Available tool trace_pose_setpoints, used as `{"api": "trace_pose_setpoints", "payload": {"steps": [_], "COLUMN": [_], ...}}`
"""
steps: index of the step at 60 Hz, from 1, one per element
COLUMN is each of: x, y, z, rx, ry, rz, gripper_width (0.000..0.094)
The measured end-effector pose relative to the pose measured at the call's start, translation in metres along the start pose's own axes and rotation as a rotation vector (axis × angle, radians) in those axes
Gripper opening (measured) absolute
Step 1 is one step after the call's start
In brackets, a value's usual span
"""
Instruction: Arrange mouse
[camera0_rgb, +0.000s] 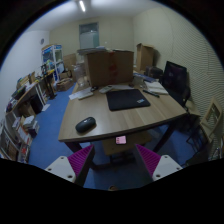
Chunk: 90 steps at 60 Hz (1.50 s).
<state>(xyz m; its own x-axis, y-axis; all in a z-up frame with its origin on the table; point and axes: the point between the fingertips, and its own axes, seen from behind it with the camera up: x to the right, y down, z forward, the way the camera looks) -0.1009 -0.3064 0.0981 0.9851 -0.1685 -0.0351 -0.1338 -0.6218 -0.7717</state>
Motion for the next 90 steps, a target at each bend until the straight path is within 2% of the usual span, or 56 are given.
{"api": "trace_pose_setpoints", "payload": {"steps": [16,23,36,41,57,60,61,66,69,73,74,75,77,84,90], "x": [-0.080,-0.112,-0.143,-0.149,-0.165,-0.172,-0.173,-0.174,-0.172,-0.173,-0.173,-0.173,-0.173,-0.180,-0.190], "y": [-0.013,-0.012,0.004,0.006,-0.032,-0.039,-0.041,-0.048,-0.048,-0.047,-0.047,-0.047,-0.047,-0.044,-0.089], "z": [0.043,0.087,0.155,0.177,0.224,0.232,0.235,0.245,0.246,0.246,0.246,0.246,0.245,0.227,0.189], "rx": [0.034,0.022,-0.004,-0.012,0.093,0.108,0.115,0.146,0.146,0.099,0.086,0.072,0.048,-0.025,0.048], "ry": [-0.141,-0.221,-0.267,-0.259,-0.197,-0.196,-0.189,-0.152,-0.129,-0.113,-0.113,-0.114,-0.118,-0.171,-0.241], "rz": [-0.082,-0.075,-0.120,-0.147,-0.198,-0.177,-0.173,-0.167,-0.170,-0.176,-0.173,-0.170,-0.170,-0.177,-0.193], "gripper_width": [0.0816,0.0815,0.0813,0.0814,0.0814,0.0777,0.0822,0.0499,0.0475,0.0448,0.0417,0.0448,0.0375,0.0344,0.0345]}}
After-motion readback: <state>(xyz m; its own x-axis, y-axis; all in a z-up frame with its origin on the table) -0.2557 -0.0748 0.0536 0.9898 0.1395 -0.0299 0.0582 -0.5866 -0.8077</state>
